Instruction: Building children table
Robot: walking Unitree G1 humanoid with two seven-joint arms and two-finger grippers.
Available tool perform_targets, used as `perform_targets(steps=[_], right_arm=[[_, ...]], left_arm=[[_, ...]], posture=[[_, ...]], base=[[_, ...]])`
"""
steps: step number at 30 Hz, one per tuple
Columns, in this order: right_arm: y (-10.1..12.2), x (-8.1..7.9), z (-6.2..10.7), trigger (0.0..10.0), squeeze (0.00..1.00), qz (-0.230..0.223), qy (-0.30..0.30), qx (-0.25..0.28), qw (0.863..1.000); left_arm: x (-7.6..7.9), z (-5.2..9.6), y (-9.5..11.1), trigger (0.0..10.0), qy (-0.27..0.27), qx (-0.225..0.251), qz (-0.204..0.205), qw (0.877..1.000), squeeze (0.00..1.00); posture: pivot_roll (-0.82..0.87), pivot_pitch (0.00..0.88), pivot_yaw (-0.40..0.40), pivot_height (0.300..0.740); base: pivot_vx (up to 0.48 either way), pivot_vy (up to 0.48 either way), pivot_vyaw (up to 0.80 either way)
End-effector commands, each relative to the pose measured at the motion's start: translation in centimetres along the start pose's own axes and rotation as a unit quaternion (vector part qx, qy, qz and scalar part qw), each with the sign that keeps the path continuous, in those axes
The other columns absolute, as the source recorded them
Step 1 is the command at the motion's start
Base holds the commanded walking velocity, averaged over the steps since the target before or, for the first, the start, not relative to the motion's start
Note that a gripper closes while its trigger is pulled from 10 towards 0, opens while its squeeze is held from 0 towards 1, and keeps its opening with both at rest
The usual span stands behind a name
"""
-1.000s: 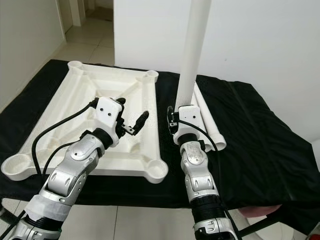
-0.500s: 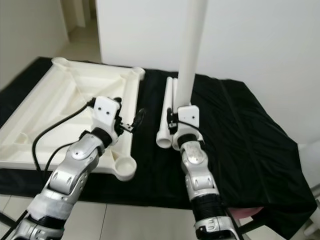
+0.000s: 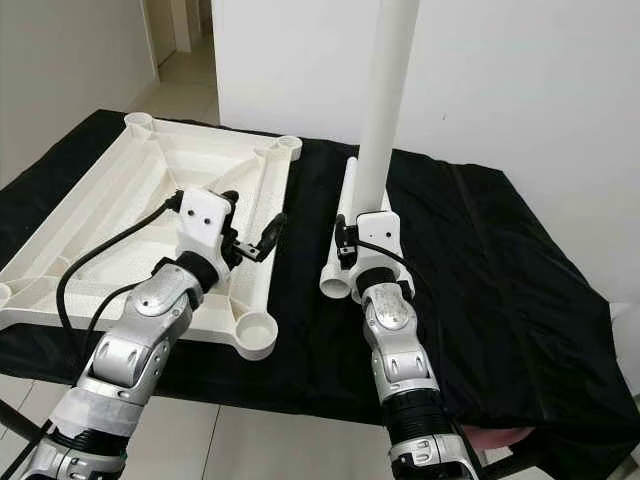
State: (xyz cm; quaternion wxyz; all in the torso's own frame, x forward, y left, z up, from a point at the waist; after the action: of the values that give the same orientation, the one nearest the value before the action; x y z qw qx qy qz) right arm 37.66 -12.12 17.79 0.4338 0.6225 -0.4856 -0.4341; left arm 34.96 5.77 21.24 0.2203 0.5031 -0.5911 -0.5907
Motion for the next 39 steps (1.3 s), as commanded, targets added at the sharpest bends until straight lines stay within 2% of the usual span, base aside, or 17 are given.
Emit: perform_targets(steps=[1, 5, 13, 26, 29, 30, 31, 35, 39], right_arm=[[0.5, 0.1, -0.1, 10.0, 0.00, 0.003, 0.000, 0.009, 1.000], [0.4, -0.1, 0.0, 10.0, 0.00, 0.003, 0.004, 0.008, 1.000], [0.3, -0.1, 0.1, 10.0, 0.00, 0.004, 0.005, 0.006, 1.000], [0.1, -0.1, 0.2, 10.0, 0.00, 0.003, 0.005, 0.004, 1.000], [0.0, -0.1, 0.2, 10.0, 0.00, 0.003, 0.005, 0.003, 1.000], [0.0, -0.1, 0.3, 10.0, 0.00, 0.004, 0.006, 0.002, 1.000], [0.0, -0.1, 0.3, 10.0, 0.00, 0.004, 0.006, 0.002, 1.000], [0.0, 0.1, 0.2, 10.0, 0.00, 0.008, 0.006, 0.000, 1.000], [0.0, 0.1, 0.2, 10.0, 0.00, 0.011, 0.006, 0.001, 1.000]], left_arm=[[0.0, -0.2, 0.1, 10.0, 0.001, -0.003, 0.005, 1.000, 0.00], [-0.1, -0.1, -0.2, 10.0, 0.003, -0.011, 0.010, 1.000, 0.00], [-0.3, 0.2, -0.3, 10.0, 0.005, -0.015, 0.011, 1.000, 0.00], [0.7, 0.4, -0.3, 10.0, -0.020, -0.012, -0.005, 1.000, 0.00], [1.6, 0.6, -0.5, 10.0, -0.046, -0.016, -0.007, 0.999, 0.00], [2.5, 0.8, -0.7, 10.0, -0.073, -0.019, -0.012, 0.997, 0.00], [2.5, 0.8, -0.7, 10.0, -0.073, -0.019, -0.012, 0.997, 0.00], [6.9, 2.7, -2.1, 10.0, -0.203, -0.045, -0.019, 0.978, 0.00], [7.6, 3.3, -2.8, 10.0, -0.230, -0.058, -0.021, 0.971, 0.00]], posture=[[0.02, 0.000, -0.089, 0.740], [0.02, 0.000, -0.091, 0.740], [0.02, 0.000, -0.091, 0.740], [0.02, 0.000, -0.086, 0.740], [0.02, 0.000, -0.088, 0.740], [0.02, 0.000, -0.089, 0.740], [0.02, 0.000, -0.089, 0.740], [0.02, 0.000, -0.090, 0.740], [0.02, 0.000, -0.090, 0.740]], base=[[0.000, 0.000, 0.00], [0.000, 0.000, 0.00], [0.000, 0.408, 0.00], [0.000, 0.000, 0.00], [0.000, 0.000, 0.00], [0.000, 0.000, 0.00], [0.000, 0.000, 0.00], [0.000, 0.000, 0.00], [0.000, 0.000, 0.00]])
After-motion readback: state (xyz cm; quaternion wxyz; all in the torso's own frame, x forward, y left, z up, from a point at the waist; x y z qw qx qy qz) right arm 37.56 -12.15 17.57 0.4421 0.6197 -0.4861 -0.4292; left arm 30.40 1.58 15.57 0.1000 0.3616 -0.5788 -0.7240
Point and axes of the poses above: a point about 5 cm out from each wrist's last joint towards the gripper, its own z axis pointing back from the gripper into the wrist, its own y axis along the axis of the wrist's last joint, x = y × z, the point moved 5 cm from there along -z, pointing out of the wrist towards the gripper, and after that the axes turned 12 degrees about -z, right-handed, at the moved point
